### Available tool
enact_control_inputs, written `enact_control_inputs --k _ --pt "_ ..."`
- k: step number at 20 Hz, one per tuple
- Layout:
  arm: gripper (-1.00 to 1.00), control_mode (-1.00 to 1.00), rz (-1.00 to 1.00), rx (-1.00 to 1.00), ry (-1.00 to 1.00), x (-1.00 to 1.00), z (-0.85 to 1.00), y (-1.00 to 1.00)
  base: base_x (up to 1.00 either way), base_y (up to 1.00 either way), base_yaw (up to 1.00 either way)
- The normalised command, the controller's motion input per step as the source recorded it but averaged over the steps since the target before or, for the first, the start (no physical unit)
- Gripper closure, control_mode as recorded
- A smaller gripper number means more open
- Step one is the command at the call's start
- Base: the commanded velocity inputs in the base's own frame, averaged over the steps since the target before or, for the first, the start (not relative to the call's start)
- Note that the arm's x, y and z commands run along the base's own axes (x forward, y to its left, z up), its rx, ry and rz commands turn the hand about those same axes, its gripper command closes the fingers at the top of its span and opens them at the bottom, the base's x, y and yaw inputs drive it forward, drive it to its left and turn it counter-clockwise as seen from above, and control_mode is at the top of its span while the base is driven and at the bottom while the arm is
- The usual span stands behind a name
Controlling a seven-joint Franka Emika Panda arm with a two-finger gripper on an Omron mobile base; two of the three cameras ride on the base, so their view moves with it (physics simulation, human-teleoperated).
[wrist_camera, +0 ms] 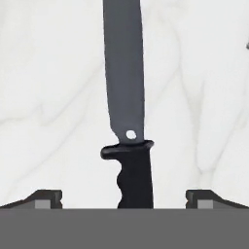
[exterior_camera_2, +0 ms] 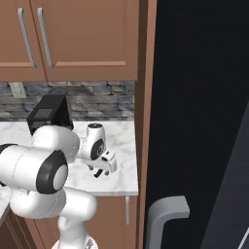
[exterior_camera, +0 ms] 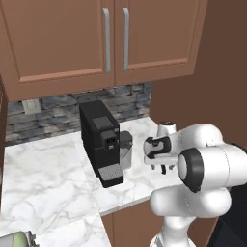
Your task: Retrieve the butter from the fridge and place it on a plate on the dining table. Then retrieve the butter knife by the fridge and place it near the plate.
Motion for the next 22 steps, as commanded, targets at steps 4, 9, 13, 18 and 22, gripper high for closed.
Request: enact_control_inputs --k 4,9,13,18,22 --pt "-1.00 -1.00 0.00 0.02 0.00 0.00 -0.44 -0.01 0.00 0.00 0.00" --pt "1.00 -1.00 0.00 0.03 0.00 0.00 -0.41 0.00 0.00 0.00 0.00" --pt "1.00 -1.00 -0.04 0.04 -0.01 -0.12 -0.43 0.00 0.00 0.00 0.00" --pt "1.00 -1.00 -0.05 0.03 -0.07 -0.09 -0.28 0.04 0.00 0.00 0.00" --pt "1.00 -1.00 -0.04 0.00 0.00 0.00 -0.08 0.14 0.00 0.00 0.00"
